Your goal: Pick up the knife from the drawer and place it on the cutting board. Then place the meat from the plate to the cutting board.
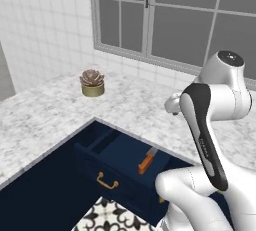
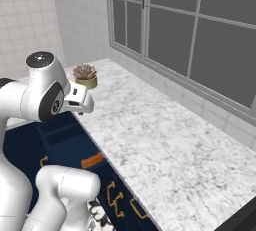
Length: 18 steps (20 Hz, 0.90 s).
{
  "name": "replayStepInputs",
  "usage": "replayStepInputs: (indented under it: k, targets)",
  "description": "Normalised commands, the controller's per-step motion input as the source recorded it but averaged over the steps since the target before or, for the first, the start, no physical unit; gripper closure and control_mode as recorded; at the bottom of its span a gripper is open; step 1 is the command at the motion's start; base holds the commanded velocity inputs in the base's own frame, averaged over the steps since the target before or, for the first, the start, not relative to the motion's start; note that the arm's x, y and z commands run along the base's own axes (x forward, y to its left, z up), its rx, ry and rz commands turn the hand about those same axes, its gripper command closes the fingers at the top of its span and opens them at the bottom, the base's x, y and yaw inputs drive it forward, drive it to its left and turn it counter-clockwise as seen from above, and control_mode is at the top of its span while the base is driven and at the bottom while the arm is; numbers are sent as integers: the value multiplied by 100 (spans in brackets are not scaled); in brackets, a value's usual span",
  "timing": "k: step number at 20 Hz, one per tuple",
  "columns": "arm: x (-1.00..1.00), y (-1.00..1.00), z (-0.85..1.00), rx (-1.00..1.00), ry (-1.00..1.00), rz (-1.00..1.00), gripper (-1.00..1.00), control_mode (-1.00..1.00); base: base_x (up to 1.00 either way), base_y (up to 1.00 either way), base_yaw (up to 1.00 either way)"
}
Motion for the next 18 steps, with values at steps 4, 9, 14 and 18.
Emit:
replayStepInputs:
  k: [4,9,14,18]
  targets:
    - [0,0,0,0,0,0,-100,100,0,0,17]
    - [0,0,0,0,0,0,-100,100,4,0,29]
    - [18,21,-24,-2,3,5,-100,-100,0,0,0]
    - [12,63,-48,-1,11,6,-100,-100,0,0,0]
